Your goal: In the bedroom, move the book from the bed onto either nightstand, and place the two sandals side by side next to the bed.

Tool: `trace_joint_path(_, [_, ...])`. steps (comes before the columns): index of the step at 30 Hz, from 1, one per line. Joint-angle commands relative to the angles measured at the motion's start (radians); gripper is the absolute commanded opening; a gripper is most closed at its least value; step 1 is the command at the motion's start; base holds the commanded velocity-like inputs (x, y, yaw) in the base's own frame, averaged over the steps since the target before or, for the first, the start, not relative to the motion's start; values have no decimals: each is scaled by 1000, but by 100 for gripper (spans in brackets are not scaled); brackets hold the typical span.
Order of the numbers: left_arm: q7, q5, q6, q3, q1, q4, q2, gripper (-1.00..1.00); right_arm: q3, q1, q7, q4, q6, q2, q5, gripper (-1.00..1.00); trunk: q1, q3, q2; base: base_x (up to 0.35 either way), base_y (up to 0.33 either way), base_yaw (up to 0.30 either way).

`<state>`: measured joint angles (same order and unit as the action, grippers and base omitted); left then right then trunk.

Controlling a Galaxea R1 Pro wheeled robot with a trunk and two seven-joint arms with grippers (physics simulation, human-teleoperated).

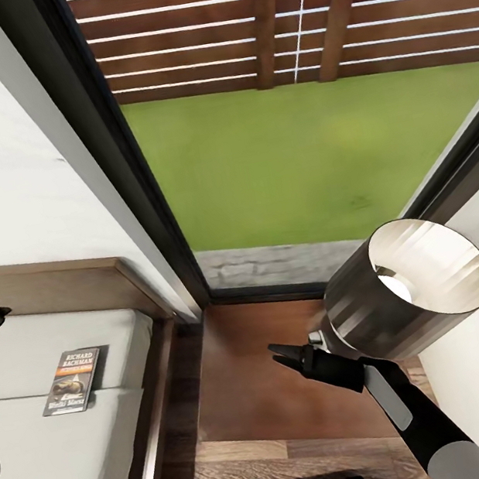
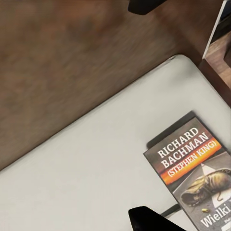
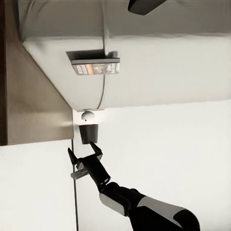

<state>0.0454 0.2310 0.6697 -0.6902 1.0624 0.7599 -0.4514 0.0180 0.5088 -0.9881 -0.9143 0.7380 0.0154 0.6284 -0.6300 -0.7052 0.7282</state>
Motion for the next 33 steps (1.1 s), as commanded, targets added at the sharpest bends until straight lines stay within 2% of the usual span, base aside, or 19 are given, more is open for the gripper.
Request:
trace_joint_path(1, [5, 10, 5, -2, 1, 1, 0, 100, 1, 0, 1, 0, 6, 0, 5, 100, 0, -1, 1, 0, 0, 0])
trace_joint_path(9, [6, 9, 5, -1, 1, 1, 2, 100, 0, 0, 1, 0, 6, 0, 5, 100, 0, -1, 1, 0, 0, 0])
trace_joint_path(33, [8, 9, 5, -1, 1, -23, 3, 100, 0, 0, 1, 0, 6, 0, 5, 100, -92, -76, 169, 0, 0, 0])
